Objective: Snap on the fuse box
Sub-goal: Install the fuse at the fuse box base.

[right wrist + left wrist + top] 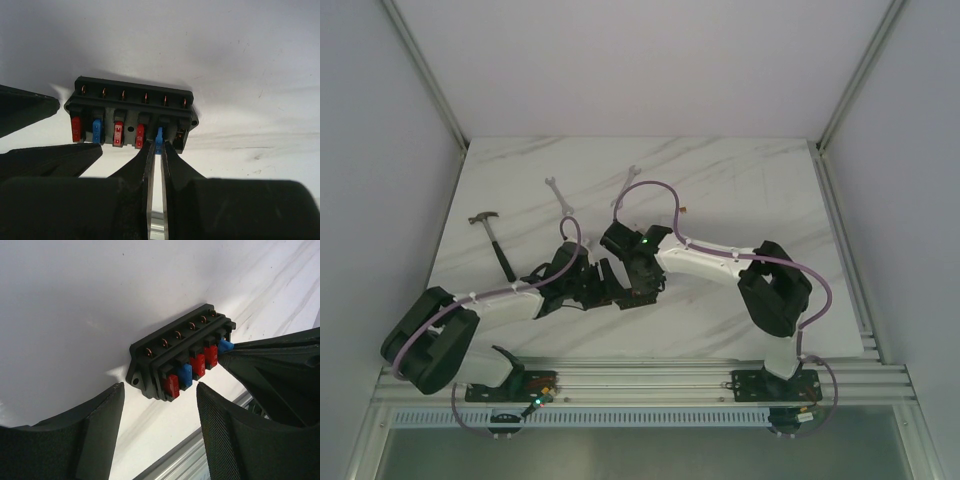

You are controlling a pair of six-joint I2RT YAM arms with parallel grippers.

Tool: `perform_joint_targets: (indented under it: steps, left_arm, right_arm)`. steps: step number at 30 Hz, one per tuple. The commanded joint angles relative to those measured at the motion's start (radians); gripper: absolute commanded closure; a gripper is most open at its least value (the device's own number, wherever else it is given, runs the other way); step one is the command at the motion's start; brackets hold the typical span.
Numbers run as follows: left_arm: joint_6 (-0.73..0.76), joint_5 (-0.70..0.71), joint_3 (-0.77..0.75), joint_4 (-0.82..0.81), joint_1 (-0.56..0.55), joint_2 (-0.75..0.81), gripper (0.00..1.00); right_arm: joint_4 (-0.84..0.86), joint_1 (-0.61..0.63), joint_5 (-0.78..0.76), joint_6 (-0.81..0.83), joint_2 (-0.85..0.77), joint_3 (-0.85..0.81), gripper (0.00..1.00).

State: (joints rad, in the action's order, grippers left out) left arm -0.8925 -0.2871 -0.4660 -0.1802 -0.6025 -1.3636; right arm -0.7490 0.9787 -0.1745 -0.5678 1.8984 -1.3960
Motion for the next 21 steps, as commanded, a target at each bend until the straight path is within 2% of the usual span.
perform_joint_targets:
  steps: [1, 14, 21]
  left_arm:
    - [0.015, -0.007, -0.014, 0.016, 0.003, -0.025, 0.32]
    - [0.003, -0.004, -0.013, 0.024, 0.002, -0.085, 0.37]
    - [0.000, -0.001, -0.015, 0.033, 0.003, -0.088, 0.38]
  right_arm:
    - [-0.027, -0.005, 0.041, 0.011, 0.134, 0.074, 1.00]
    - [-0.037, -0.058, 0.053, 0.035, 0.113, 0.141, 1.00]
    - [-0.048, -0.068, 0.064, 0.042, 0.039, 0.120, 1.00]
